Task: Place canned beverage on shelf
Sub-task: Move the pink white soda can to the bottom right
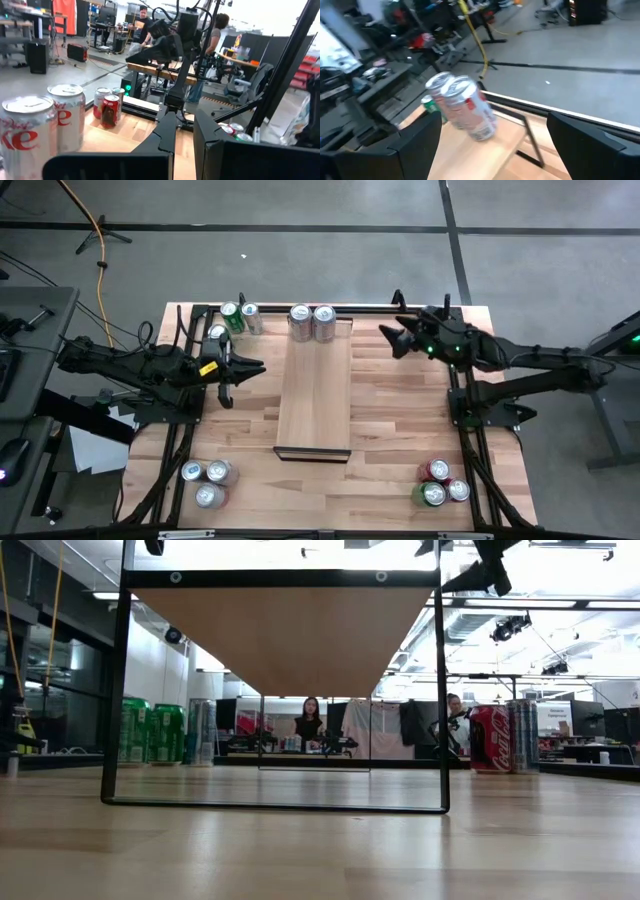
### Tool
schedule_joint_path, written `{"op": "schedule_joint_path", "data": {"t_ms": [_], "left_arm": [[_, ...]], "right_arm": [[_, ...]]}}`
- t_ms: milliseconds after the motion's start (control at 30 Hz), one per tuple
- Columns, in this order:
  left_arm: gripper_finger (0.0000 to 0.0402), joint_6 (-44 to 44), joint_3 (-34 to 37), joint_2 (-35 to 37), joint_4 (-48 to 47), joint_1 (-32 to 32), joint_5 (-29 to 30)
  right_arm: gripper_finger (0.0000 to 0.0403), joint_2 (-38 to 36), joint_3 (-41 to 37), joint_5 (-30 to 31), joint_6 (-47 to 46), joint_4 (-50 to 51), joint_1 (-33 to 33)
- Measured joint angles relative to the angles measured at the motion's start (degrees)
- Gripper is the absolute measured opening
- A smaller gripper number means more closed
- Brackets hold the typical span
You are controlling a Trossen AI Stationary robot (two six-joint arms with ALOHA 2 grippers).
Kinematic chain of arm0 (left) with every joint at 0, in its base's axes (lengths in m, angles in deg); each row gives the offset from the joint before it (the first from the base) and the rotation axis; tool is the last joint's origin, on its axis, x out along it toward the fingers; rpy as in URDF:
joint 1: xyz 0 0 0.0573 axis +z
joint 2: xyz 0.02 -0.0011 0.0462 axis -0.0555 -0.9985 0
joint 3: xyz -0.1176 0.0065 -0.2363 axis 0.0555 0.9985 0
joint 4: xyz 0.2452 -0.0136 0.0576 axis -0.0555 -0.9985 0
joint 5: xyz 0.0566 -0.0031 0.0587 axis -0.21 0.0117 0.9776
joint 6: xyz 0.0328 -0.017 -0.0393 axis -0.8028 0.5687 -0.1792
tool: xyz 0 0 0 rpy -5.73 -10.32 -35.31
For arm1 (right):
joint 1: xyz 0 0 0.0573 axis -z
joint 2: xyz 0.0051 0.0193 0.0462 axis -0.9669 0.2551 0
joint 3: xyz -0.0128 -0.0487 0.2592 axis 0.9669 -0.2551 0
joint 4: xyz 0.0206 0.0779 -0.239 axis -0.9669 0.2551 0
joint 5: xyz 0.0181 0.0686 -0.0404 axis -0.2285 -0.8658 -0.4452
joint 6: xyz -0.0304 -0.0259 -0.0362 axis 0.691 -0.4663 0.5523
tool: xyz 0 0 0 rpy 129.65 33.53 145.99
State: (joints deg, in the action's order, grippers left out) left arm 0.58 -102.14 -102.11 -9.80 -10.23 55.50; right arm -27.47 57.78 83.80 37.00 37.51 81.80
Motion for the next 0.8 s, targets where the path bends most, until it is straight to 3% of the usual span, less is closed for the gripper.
{"op": "schedule_joint_path", "data": {"t_ms": [233,367,500,667,800], "left_arm": [[0.0001,1.64,0.00,0.00,-0.01,-0.01,0.10],[0.0001,1.64,0.00,0.00,-0.05,0.00,0.13],[0.0001,1.64,0.00,0.00,-0.31,-0.02,0.17],[0.0001,1.85,0.00,0.00,-2.55,-0.02,0.26],[0.0001,2.21,0.00,0.00,-4.12,-0.02,0.28]], "right_arm": [[0.0348,6.42,13.68,0.94,-3.07,17.34,6.51],[0.0348,12.52,23.50,4.72,-10.17,31.26,11.48],[0.0348,18.17,30.34,4.55,-17.56,43.61,16.66],[0.0348,22.98,32.15,1.79,-22.88,51.86,23.71],[0.0348,25.72,29.23,-5.04,-24.39,51.86,31.28]]}}
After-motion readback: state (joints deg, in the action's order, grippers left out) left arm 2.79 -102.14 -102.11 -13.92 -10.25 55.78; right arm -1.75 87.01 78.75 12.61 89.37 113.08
